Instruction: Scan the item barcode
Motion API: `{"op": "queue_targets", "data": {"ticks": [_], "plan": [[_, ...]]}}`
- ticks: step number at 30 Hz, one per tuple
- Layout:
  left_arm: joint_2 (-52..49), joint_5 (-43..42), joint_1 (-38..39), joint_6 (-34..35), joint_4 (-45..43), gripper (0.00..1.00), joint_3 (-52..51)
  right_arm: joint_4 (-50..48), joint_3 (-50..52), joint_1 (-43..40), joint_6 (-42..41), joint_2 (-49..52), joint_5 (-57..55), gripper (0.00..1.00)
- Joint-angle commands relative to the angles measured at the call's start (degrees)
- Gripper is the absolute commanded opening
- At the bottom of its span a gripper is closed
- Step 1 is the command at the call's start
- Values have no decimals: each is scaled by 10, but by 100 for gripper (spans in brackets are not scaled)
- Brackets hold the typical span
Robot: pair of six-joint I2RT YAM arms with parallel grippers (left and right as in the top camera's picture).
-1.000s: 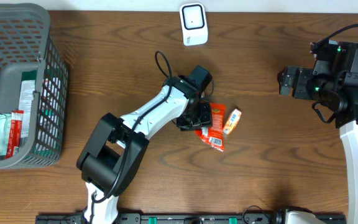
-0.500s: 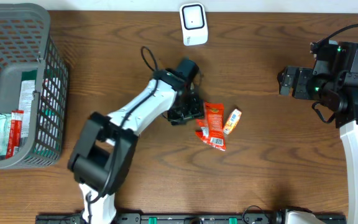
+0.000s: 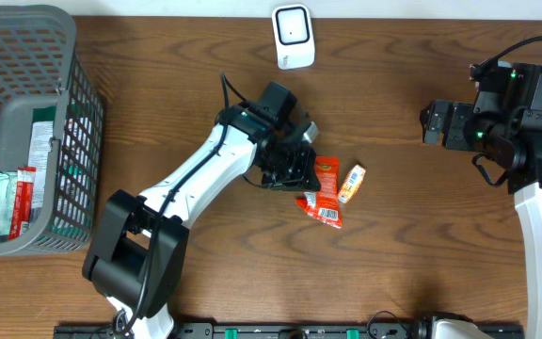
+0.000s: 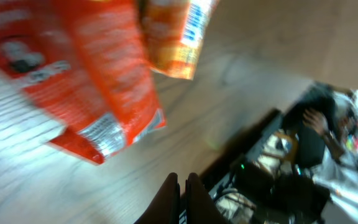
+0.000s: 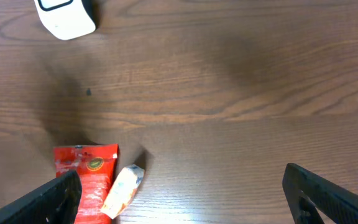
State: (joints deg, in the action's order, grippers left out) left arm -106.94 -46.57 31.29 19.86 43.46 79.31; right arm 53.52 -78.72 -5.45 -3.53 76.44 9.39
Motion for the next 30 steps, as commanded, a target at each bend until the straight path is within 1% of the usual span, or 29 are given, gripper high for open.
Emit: {"op": "queue_targets", "data": {"ticks": [1,4,7,12,18,19,20,22,30], "plan": [[-6,-75,1,-65,-21,7,-33,1,-9,-2,-7,-4,1,99],[-6,-75,1,-64,-62,7,-56,1,-9,-2,-7,-4,1,99],[-6,-75,1,-47,-118,7,-87,1,-9,-2,-7,-4,1,99],[-7,-74,2,-33,-164,7,-115,1,-9,-2,-7,-4,1,99],[-13,-74,7,-22,-194,7,-127,1,-9,-2,-7,-4,1,99],[-16,-69,10,-9,-200,7,-127,1,-9,-2,-7,-4,1,99],[-22,-50,14,17,-205,7,-127,1,-9,-2,-7,-4,1,99],[-29,-26,21,39,-207,7,-127,1,-9,-2,-7,-4,1,99],[-34,-22,30,43,-209,7,-127,1,-9,-2,-7,-4,1,99]]}}
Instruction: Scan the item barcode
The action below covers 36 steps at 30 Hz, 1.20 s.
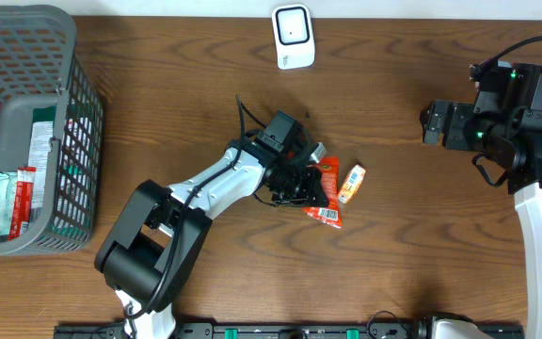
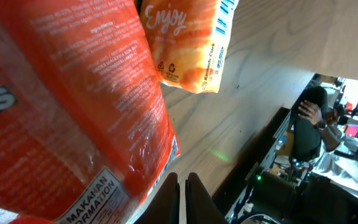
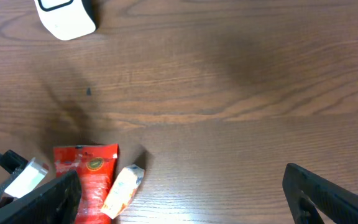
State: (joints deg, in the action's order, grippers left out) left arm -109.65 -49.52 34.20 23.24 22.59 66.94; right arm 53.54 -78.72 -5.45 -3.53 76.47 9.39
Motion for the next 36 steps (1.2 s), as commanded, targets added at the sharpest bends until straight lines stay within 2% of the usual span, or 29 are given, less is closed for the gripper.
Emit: {"op": "queue_targets", "data": {"ticks": [1,5,22,32,36], "plan": [[-7,7,3,9,0,7,-3,1,-9,-2,-7,-4,1,99],[-10,13,16,9,-5,7,-3,1,-9,-2,-7,-4,1,99],[-20,143,31,15,-27,7,-5,1,-9,-2,-7,-4,1,99],[-19,138,32,15,-88,8,-39,1,-9,-2,-7,-4,1,99],[5,83,31,-2,-136,7,-38,1,-9,-2,-7,-4,1,99]]}}
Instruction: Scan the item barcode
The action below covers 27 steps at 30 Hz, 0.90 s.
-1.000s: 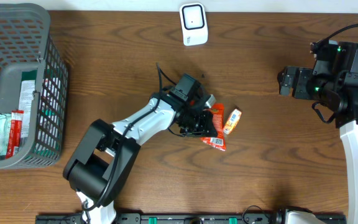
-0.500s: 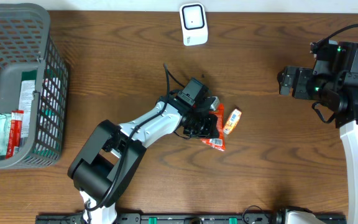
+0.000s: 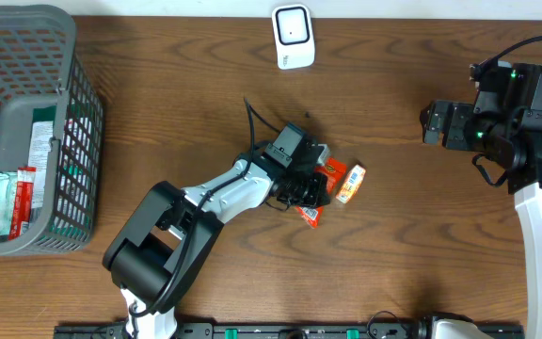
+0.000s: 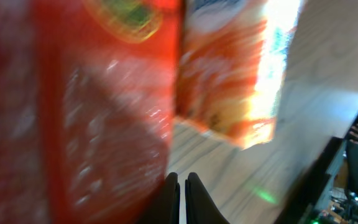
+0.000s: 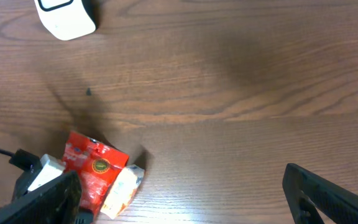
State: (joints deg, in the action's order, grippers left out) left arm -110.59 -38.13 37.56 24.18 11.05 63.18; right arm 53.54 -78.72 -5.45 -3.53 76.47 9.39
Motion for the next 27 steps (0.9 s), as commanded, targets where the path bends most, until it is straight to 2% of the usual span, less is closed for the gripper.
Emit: {"op": "queue_targets", "data": {"ticks": [1,8,18,23,27], "plan": [[20,-36,-2,-12,-28,8,0,1,-9,-2,-7,-4,1,99],[76,-47,-17,-12,-36,7,5,1,-9,-2,-7,-4,1,99],[64,-50,-62,-31,46,7,-4,1,-9,-2,-7,-4,1,99],[46,-146,-89,-68,47,7,-8,1,-9,-2,-7,-4,1,99],[22,-169,-100,-93,50,7,-12,1,-9,-2,-7,-4,1,99]]}}
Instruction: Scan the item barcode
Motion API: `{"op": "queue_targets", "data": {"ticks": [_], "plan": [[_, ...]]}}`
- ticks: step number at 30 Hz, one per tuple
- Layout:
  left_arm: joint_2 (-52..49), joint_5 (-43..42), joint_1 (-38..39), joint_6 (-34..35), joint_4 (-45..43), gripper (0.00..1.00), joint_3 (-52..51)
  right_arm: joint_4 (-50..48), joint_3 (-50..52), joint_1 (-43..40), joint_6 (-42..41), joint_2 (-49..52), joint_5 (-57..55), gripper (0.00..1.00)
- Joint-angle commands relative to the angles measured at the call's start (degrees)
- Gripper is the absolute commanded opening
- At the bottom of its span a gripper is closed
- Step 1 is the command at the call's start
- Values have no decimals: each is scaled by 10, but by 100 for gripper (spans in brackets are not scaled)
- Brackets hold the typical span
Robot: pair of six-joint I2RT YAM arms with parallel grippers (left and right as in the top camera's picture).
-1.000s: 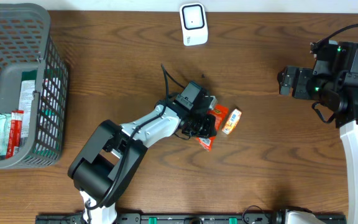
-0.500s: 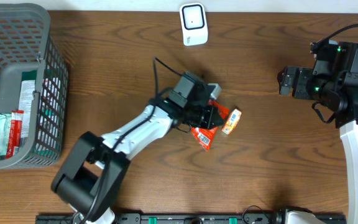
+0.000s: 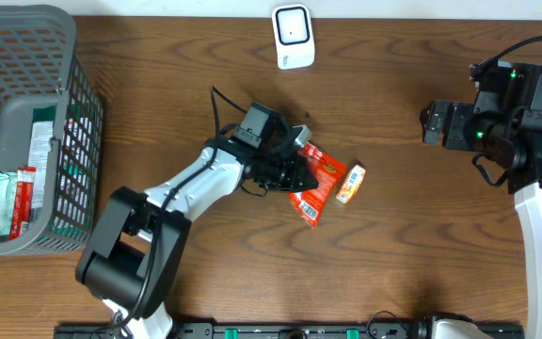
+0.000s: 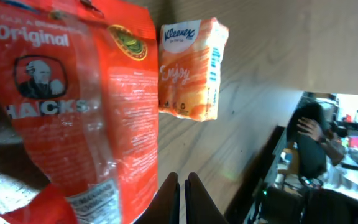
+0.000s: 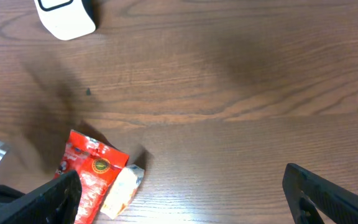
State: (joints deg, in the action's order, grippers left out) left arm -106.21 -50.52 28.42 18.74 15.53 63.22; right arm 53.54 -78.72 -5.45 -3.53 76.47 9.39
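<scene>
A red Hacks sweet packet [image 3: 313,188] lies tilted on the wooden table, also seen in the left wrist view [image 4: 73,112] and the right wrist view [image 5: 89,168]. My left gripper [image 3: 293,175] is shut beside the packet's left edge, and its fingers [image 4: 169,193] are pressed together with nothing between them. An orange Kleenex tissue pack [image 3: 350,183] lies just right of the packet. The white barcode scanner [image 3: 292,36] stands at the table's far edge. My right gripper [image 5: 182,199] hangs open high over the right side, holding nothing.
A grey mesh basket [image 3: 85,122] with several packets inside stands at the far left. The scanner [image 5: 64,15] is roughly a hand's width beyond the packet. Bare wood lies between the packet and the right arm [image 3: 525,122].
My left gripper has moved up and to the left, off the red packet, and more of the packet now shows. The packet stays tilted against the tissue pack. The right arm has not moved.
The red packet lay straight beside the tissue pack with my shut left gripper at its left edge. The gripper then sat over the packet. After that the packet was turned and tilted. Now the gripper is back at its left side.
</scene>
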Motion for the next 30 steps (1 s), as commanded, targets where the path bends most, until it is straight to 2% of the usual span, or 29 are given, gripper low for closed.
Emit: {"op": "queue_targets", "data": {"ticks": [1,7,21,30], "plan": [[-28,-45,-9,-42,5,7,-12,1,-9,-2,-7,-4,1,99],[-56,-45,-9,-67,2,7,-12,1,-9,-2,-7,-4,1,99],[-124,-43,-3,-67,-26,7,-13,1,-9,-2,-7,-4,1,99],[-125,-38,-3,-67,-41,7,-13,1,-9,-2,-7,-4,1,99]]}}
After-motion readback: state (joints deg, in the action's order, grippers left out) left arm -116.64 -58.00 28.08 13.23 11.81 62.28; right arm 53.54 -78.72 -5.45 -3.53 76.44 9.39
